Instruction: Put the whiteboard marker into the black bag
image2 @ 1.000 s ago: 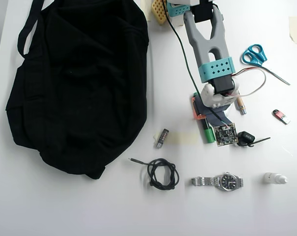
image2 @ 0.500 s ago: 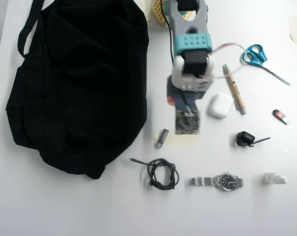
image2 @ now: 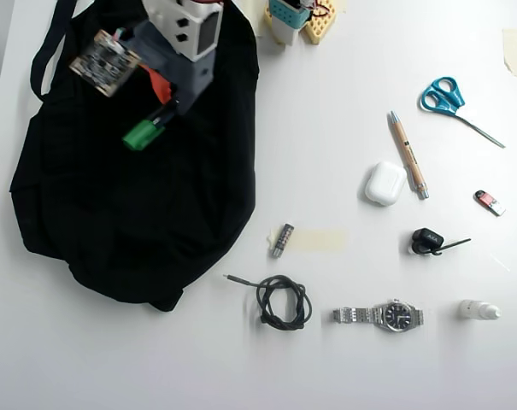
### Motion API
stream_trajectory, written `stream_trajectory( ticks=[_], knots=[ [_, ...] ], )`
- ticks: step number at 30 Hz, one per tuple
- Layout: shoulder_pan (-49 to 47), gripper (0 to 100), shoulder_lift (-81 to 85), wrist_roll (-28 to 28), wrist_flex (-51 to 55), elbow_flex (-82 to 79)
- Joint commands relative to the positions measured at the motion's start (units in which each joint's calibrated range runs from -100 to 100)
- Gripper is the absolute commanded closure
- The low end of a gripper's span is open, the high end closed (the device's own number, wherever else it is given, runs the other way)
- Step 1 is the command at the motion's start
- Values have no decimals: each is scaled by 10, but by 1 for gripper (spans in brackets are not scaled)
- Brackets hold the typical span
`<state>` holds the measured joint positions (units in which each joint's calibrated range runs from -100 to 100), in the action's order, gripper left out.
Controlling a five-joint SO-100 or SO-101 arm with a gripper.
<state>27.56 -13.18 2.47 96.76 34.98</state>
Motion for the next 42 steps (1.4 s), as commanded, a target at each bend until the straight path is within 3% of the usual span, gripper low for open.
stream_trajectory(
  ticks=[1,4,7,10,13,15,18,27,42],
  knots=[
    [15,82,12,9,-32,-13],
    [-2,73,9,13,-85,-47],
    [-56,82,87,7,-35,-202],
    [-107,84,406,-25,-83,-482],
    [-138,85,842,-45,-291,-992],
    [-169,89,1113,-55,-277,-1192],
    [-188,98,1119,-55,-238,-1237],
    [-205,98,1119,-50,-264,-1343],
    [-209,98,1118,-39,-268,-1344]
  ],
)
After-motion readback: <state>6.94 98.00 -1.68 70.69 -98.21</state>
